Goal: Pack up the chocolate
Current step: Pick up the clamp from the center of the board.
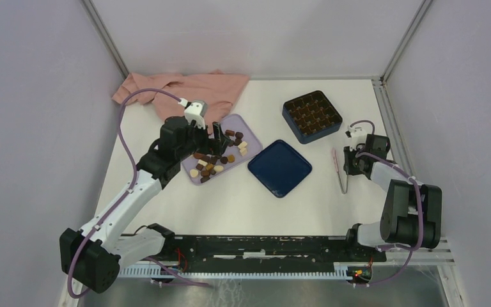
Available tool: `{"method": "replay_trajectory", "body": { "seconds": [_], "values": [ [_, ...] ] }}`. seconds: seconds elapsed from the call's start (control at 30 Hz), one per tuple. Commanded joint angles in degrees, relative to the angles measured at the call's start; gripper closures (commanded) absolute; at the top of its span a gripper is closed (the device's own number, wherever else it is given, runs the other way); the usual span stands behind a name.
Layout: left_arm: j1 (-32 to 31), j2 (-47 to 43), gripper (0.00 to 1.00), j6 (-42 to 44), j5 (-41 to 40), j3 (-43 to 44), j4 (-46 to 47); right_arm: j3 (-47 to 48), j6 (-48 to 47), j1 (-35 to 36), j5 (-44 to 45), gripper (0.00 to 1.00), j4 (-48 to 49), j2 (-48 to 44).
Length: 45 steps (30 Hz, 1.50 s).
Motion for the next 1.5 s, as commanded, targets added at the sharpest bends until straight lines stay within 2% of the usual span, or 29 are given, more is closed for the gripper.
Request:
{"method": "replay_trajectory", "body": {
  "seconds": [0.0, 0.17, 0.27, 0.33, 0.4, 0.47, 0.5, 0.57, 0.63, 0.73, 0.83, 0.97, 1.13, 1.27, 1.47],
  "values": [
    [-0.2, -2.0, 0.06, 2.3, 5.2, -1.3, 4.3, 1.4, 1.2, -0.3, -0.5, 0.78, 1.4, 1.1],
    [-0.2, -4.2, 0.06, -1.2, 16.8, -4.2, 11.4, 2.3, 1.0, -0.6, -1.5, 0.92, 0.8, 1.1],
    [-0.1, -5.7, 0.06, -9.1, 25.1, -7.5, 20.1, 2.7, 0.6, -1.0, -4.7, 0.97, 0.4, -1.3],
    [-0.2, -6.8, 0.06, -18.4, 30.5, -10.6, 28.5, 3.2, 0.0, -1.4, -9.6, 0.99, -0.1, -4.3],
    [-0.7, -8.9, 0.05, -31.3, 33.5, -15.4, 46.0, 4.6, -2.0, -1.5, -17.3, 1.00, -1.9, -8.2],
    [-1.9, -12.1, 0.05, -40.1, 32.2, -20.2, 57.5, 6.9, -4.2, -1.6, -28.0, 1.00, -4.6, -12.0],
    [-3.1, -14.0, 0.04, -41.3, 30.6, -21.1, 59.9, 8.5, -4.5, -1.5, -34.7, 1.00, -5.6, -13.6],
    [-6.3, -18.1, 0.04, -38.9, 27.1, -21.9, 60.6, 11.9, -2.6, -0.8, -45.4, 1.00, -6.8, -15.5],
    [-9.6, -21.6, 0.04, -33.8, 23.8, -23.2, 61.2, 15.3, 0.7, 1.2, -51.7, 1.00, -7.1, -16.5],
    [-12.5, -23.9, 0.04, -26.6, 22.0, -26.2, 66.9, 18.6, 5.4, 6.8, -55.1, 1.00, -5.8, -17.9],
    [-13.3, -23.0, 0.04, -22.4, 23.7, -26.6, 68.9, 18.9, 11.9, 11.8, -55.7, 1.00, 0.6, -19.7],
    [-14.7, -17.7, 0.06, -19.4, 25.1, -24.3, 69.0, 18.3, 22.8, 16.3, -56.5, 1.00, 10.9, -20.9],
    [-20.5, -8.1, 0.09, -12.8, 23.8, -20.7, 70.6, 17.7, 29.9, 18.8, -56.9, 1.00, 17.3, -19.9],
    [-25.5, 1.4, 0.14, -10.8, 23.1, -16.3, 74.4, 17.0, 30.7, 20.6, -56.3, 1.00, 18.5, -19.1],
    [-26.9, 9.3, 0.18, -8.5, 20.1, -11.3, 75.4, 15.4, 31.0, 22.1, -56.3, 1.00, 19.3, -18.8]
  ]
}}
